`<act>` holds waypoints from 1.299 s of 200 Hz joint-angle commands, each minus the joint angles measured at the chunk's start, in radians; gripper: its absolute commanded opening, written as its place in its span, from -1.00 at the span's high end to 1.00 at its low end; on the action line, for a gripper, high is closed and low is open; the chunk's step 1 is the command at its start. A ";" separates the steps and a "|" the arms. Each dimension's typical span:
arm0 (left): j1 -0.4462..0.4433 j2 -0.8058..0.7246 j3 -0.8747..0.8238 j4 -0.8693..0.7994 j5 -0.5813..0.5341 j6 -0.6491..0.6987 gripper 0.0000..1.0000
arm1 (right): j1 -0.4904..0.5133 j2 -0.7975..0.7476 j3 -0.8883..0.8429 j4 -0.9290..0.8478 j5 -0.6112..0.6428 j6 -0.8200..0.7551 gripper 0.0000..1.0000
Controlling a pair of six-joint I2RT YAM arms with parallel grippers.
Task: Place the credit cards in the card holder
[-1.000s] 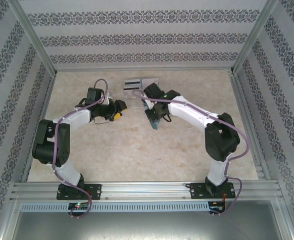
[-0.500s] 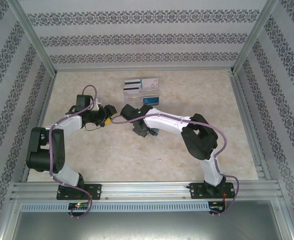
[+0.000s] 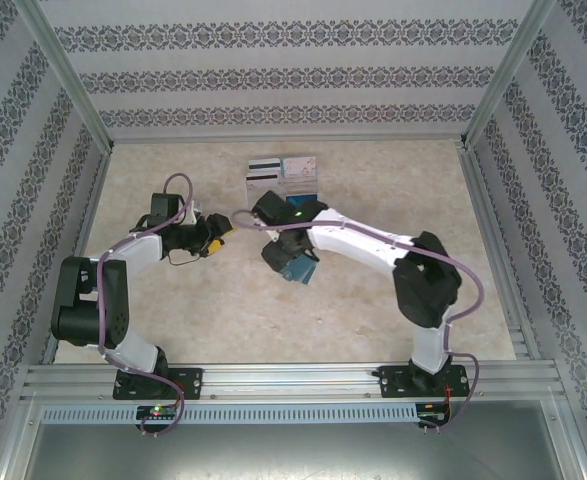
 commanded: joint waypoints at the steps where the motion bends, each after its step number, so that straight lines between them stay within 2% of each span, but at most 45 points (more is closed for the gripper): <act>1: -0.036 0.025 0.098 -0.052 -0.007 0.080 -0.19 | -0.095 -0.091 -0.122 0.102 -0.252 0.073 -0.36; 11: -0.064 0.058 0.145 -0.082 -0.013 0.107 -0.17 | -0.145 -0.113 -0.176 0.144 -0.323 0.108 -0.29; 47: -0.141 0.221 0.336 -0.161 -0.031 0.170 0.04 | -0.313 -0.203 -0.422 0.366 -0.606 0.296 0.20; 84: -0.227 0.385 0.504 -0.272 -0.003 0.239 0.15 | -0.335 -0.202 -0.544 0.455 -0.686 0.380 0.27; 116: -0.252 0.444 0.484 -0.248 0.041 0.234 0.23 | -0.352 -0.144 -0.616 0.633 -0.722 0.467 0.29; 142: -0.277 0.451 0.425 -0.192 0.076 0.196 0.30 | -0.382 -0.091 -0.594 0.669 -0.716 0.462 0.30; 184: -0.315 0.415 0.316 -0.131 0.079 0.147 0.39 | -0.438 0.002 -0.460 0.642 -0.747 0.409 0.30; 220: -0.393 0.393 0.295 -0.125 0.055 0.111 0.39 | -0.475 0.064 -0.368 0.586 -0.791 0.356 0.24; 260: -0.474 0.378 0.244 0.012 0.055 -0.025 0.41 | -0.500 0.126 -0.295 0.553 -0.840 0.320 0.23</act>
